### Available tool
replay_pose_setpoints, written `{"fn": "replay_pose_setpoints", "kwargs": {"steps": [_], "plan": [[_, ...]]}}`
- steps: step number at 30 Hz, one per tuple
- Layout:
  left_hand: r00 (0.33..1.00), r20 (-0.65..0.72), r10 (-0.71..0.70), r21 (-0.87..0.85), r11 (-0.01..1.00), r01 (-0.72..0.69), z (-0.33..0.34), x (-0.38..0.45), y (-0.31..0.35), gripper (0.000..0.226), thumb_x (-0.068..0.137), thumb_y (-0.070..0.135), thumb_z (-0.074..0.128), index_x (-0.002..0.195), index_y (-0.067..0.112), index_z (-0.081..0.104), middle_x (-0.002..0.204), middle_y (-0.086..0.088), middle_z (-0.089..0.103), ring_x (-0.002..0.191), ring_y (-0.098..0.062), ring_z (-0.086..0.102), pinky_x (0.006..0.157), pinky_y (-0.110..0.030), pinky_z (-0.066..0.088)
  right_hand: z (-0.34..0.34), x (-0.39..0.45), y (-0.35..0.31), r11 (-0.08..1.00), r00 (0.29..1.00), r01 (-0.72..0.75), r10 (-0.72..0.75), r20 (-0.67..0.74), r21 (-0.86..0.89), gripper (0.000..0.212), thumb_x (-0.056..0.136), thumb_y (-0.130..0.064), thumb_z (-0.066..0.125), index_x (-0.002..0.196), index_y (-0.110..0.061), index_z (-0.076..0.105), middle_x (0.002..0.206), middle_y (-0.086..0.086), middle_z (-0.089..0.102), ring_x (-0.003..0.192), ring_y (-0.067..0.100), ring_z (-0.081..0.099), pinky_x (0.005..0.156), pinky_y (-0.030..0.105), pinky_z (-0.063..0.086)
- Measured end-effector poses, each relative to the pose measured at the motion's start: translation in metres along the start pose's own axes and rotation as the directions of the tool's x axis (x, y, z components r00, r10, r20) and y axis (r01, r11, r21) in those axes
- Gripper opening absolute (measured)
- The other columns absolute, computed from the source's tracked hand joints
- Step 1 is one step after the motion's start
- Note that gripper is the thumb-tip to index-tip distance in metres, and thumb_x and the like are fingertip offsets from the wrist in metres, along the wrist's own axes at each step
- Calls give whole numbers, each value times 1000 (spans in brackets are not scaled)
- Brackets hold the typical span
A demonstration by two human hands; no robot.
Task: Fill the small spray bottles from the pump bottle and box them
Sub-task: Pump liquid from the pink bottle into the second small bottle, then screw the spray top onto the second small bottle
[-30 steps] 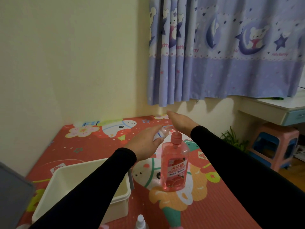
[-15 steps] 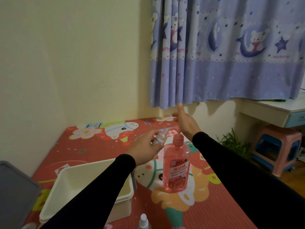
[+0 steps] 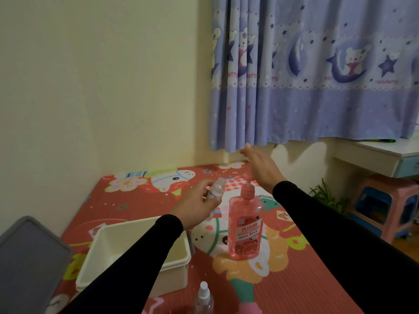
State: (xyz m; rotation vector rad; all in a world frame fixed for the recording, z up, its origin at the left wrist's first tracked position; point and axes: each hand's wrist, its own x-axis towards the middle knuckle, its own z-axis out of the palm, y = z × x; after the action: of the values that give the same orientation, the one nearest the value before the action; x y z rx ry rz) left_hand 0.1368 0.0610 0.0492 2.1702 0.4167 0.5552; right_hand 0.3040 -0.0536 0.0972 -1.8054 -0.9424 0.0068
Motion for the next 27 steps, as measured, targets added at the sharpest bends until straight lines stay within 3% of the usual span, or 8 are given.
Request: {"fn": "replay_pose_setpoints", "kwargs": {"steps": [2, 4, 6, 10, 15, 22, 25, 27], "plan": [[1000, -19, 5, -3, 1000, -5, -2, -8, 1, 34, 94, 28, 59, 127, 26, 49, 115, 6, 60, 97, -7, 59, 77, -22, 53, -2, -11, -3, 988, 992, 117, -122, -39, -102, 57, 102, -45, 29, 113, 1, 61, 119, 20, 62, 110, 31, 56, 96, 43, 44], [999, -44, 7, -1, 1000, -7, -5, -16, 2, 34, 94, 28, 59, 126, 26, 49, 112, 7, 59, 94, -3, 57, 69, -14, 48, -3, -22, -3, 965, 980, 189, -197, -26, -183, 49, 102, -42, 31, 118, -8, 62, 121, 10, 63, 110, 20, 56, 90, 30, 41], [998, -69, 8, -6, 1000, -8, -7, -25, 2, 34, 93, 29, 60, 124, 26, 49, 114, 4, 61, 99, -9, 60, 73, -19, 51, -4, -31, -1, 945, 969, 238, -247, -12, -226, 43, 102, -41, 33, 124, -16, 60, 124, 2, 60, 111, 11, 53, 89, 24, 36], [996, -89, -11, -24, 1000, 9, -12, -43, 2, 29, 91, 30, 62, 118, 27, 50, 113, 2, 63, 99, -16, 63, 83, -34, 54, -5, -53, -1, 913, 953, 295, -303, 17, -282, 41, 102, -38, 36, 127, -15, 58, 128, 2, 58, 117, 13, 52, 93, 23, 34], [993, -116, -17, -57, 998, 11, -17, -72, 2, 30, 91, 28, 64, 117, 27, 49, 112, 2, 63, 96, -14, 63, 73, -26, 50, -4, -84, -4, 904, 946, 322, -321, 50, -282, 51, 96, -50, 34, 127, -17, 58, 129, 0, 57, 120, 13, 50, 95, 22, 33], [991, -136, -14, -45, 999, 8, -25, -113, -6, 25, 90, 27, 65, 110, 26, 50, 109, 1, 64, 99, -16, 63, 81, -33, 52, 6, -126, -3, 857, 917, 397, -359, 171, -329, 50, 96, -52, 37, 131, -22, 55, 135, -2, 55, 124, 13, 49, 97, 25, 35], [990, -141, -23, -32, 999, 19, -29, -126, -9, 29, 89, 30, 65, 113, 24, 50, 108, 2, 65, 98, -15, 63, 82, -35, 54, 14, -143, -1, 825, 893, 449, -403, 199, -344, 48, 95, -53, 40, 127, -22, 58, 126, -4, 60, 113, 12, 55, 95, 30, 43], [989, -144, -28, -24, 999, 25, -32, -134, -13, 30, 89, 32, 65, 114, 24, 50, 106, 3, 65, 96, -15, 63, 81, -37, 55, 22, -154, -1, 805, 873, 487, -430, 231, -340, 41, 95, -47, 47, 125, -23, 60, 121, -5, 62, 99, 4, 56, 87, 26, 45]]}}
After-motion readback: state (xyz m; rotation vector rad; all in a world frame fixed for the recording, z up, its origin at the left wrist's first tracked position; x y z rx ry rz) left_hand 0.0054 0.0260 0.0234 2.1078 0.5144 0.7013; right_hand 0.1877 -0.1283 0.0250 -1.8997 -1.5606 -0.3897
